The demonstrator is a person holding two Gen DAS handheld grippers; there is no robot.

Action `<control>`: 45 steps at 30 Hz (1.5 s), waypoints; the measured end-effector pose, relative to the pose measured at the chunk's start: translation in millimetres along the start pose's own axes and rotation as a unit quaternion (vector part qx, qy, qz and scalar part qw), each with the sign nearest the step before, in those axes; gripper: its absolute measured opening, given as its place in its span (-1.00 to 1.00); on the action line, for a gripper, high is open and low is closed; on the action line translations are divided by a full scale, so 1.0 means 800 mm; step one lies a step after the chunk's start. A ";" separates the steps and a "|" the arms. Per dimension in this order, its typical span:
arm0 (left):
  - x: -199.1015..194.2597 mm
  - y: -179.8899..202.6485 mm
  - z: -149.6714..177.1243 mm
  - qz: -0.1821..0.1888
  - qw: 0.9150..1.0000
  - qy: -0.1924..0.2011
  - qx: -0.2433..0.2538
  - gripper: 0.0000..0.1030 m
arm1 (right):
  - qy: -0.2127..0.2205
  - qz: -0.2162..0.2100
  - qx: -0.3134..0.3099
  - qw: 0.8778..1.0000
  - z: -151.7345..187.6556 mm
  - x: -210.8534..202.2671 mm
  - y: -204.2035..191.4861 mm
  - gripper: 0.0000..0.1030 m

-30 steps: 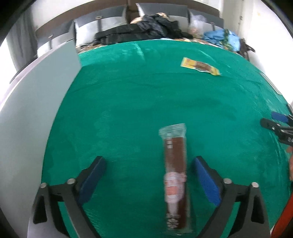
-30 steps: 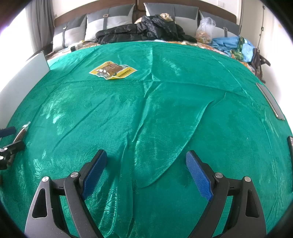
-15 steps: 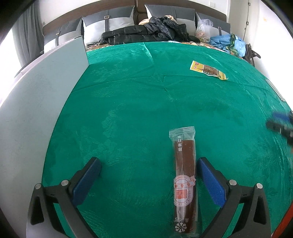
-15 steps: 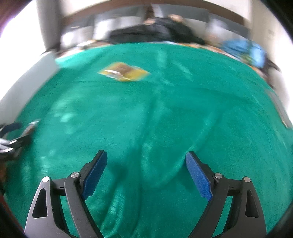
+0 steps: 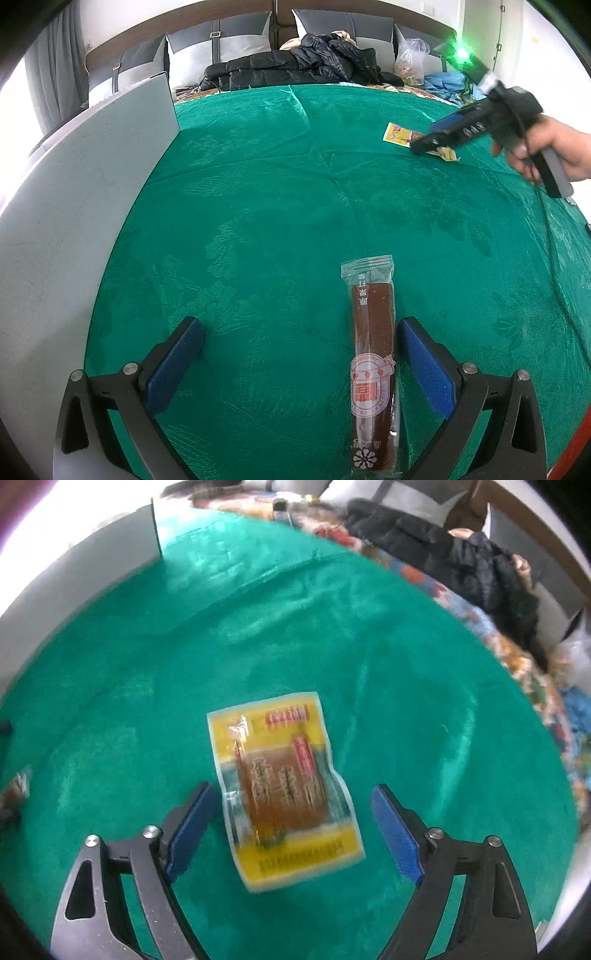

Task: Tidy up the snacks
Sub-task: 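Grasp the yellow printed packet with the right tool while the left holds the stick, then drop the brown stick into the box with the left tool while the right drops the yellow packet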

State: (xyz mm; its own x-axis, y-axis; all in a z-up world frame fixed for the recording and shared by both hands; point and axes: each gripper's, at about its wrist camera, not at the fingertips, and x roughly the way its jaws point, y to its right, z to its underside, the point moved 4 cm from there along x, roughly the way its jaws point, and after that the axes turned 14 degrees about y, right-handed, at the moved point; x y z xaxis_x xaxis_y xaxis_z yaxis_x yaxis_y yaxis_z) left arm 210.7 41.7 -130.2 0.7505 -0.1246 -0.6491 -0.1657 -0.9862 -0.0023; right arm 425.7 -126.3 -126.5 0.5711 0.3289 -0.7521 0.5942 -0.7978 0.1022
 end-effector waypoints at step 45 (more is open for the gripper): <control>-0.187 -0.062 -0.041 0.057 0.985 0.064 -0.148 -0.66 | 0.106 -0.090 0.385 0.913 0.199 -0.248 -0.194 -0.12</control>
State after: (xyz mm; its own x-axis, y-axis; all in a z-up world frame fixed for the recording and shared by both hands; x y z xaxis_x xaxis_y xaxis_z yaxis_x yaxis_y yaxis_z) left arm 127.6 106.0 -7.7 0.8151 -0.2297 -0.5319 -0.0731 -0.9515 0.2988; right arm 130.1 -148.0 -96.9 0.6488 0.5149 -0.5603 0.1623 -0.8130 -0.5592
